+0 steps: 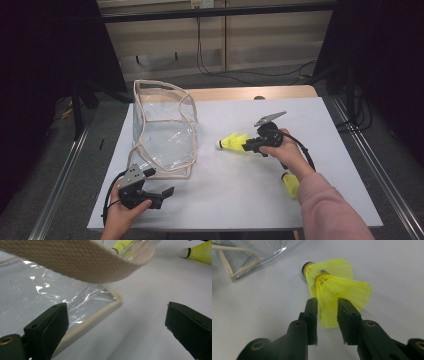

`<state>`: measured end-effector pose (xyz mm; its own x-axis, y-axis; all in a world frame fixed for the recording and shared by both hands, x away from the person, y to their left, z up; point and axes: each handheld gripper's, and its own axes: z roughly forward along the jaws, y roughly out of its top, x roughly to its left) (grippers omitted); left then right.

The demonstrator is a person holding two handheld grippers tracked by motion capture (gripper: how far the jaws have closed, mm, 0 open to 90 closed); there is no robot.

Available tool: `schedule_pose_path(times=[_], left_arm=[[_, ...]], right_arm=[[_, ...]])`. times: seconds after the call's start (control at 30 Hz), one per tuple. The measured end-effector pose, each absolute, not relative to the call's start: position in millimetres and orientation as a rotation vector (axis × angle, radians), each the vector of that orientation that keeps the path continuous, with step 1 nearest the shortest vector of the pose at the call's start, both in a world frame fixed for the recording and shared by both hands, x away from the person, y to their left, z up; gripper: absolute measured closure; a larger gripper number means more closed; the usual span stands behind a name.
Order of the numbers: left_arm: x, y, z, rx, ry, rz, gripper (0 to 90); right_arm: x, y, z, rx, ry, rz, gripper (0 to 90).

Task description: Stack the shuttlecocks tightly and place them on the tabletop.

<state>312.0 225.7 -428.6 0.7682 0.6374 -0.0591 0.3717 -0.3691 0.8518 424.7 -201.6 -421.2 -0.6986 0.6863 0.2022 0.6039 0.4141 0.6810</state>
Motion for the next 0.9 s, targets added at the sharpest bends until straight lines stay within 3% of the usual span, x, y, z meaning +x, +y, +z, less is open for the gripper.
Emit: schedule_pose_path(times=[0.23,0.9], left_arm=[[311.7,225.4,-428.8,1.993,0.764,0.344,5.0],[311.4,225.5,-428.4,1.997,0.763,0.347,5.0]], right_arm=[[423.1,-203.7,-419.3,1.167,2.536,1.169,62.7],[409.4,-220.0,-408.6,1.212,2.488,1.176,32.2]])
